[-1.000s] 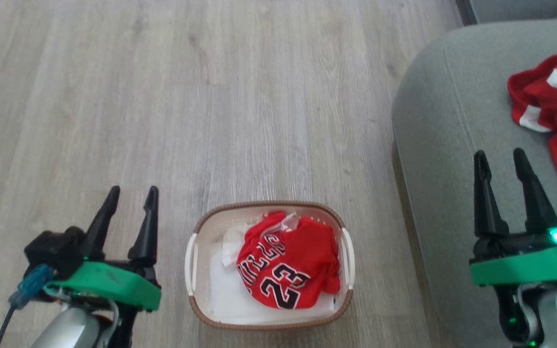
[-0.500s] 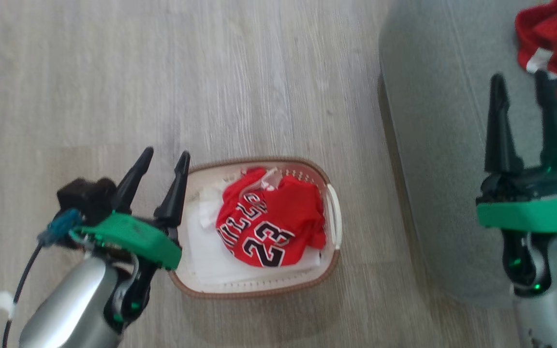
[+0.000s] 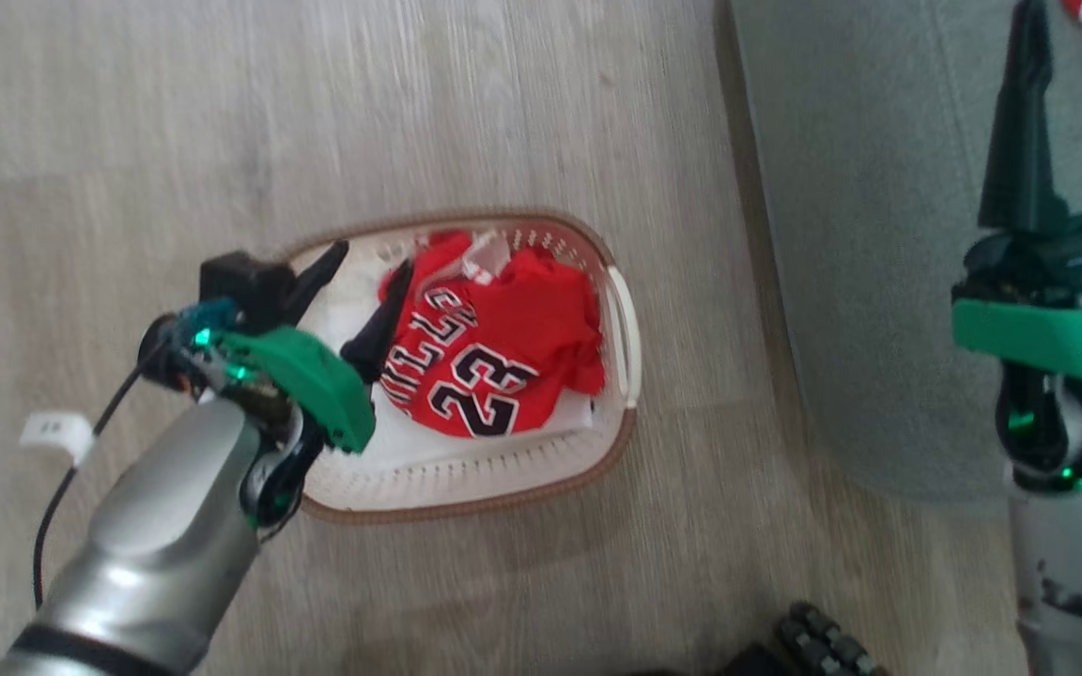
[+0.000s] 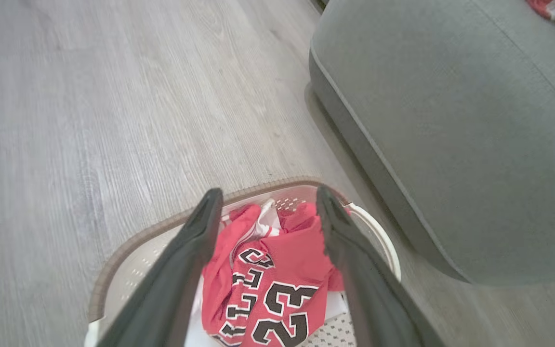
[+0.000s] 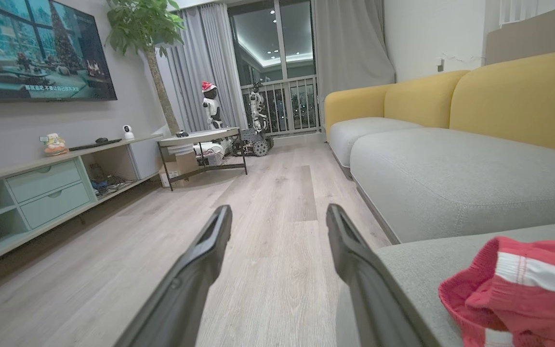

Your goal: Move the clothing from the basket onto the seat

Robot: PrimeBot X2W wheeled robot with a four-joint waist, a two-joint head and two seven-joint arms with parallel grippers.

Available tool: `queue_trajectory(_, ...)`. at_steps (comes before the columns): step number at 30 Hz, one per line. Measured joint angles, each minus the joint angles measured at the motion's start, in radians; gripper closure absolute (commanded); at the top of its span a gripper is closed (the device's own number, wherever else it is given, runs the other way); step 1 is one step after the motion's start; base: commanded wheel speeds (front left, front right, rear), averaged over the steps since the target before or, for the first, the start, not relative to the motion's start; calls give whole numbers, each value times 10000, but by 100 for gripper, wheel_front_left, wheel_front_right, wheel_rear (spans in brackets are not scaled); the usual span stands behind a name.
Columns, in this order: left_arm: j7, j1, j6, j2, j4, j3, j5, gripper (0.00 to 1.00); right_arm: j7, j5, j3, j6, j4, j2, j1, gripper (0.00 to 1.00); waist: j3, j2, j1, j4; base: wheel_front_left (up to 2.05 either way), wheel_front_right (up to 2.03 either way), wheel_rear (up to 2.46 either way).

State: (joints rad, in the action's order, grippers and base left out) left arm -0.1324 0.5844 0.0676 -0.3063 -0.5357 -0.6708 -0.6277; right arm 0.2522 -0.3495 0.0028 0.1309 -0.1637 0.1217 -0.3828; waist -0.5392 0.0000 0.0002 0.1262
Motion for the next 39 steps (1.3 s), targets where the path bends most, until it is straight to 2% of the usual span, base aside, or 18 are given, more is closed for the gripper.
queue_trajectory(11,215,1955,562,665,-3106,-968,276,0,33,65,-65,0,-353,-217,-1079,0,-1596,0,0,540,0,0,0)
queue_trajectory(20,663,3093,570,658,-4750,-1946,508,0,35,65,142,0,-725,-397,-1972,0,-2724,0,-1,1064,0,0,0)
queue_trajectory(32,1129,4313,571,305,-5975,-2606,-29,0,36,-38,456,2,-1229,-577,-2708,0,-4066,0,-1,1910,0,0,0)
queue_trajectory(39,1532,4693,571,207,-6025,-3244,-259,0,36,-36,629,2,-1235,-587,-2869,0,-4559,0,-2,2147,0,0,0)
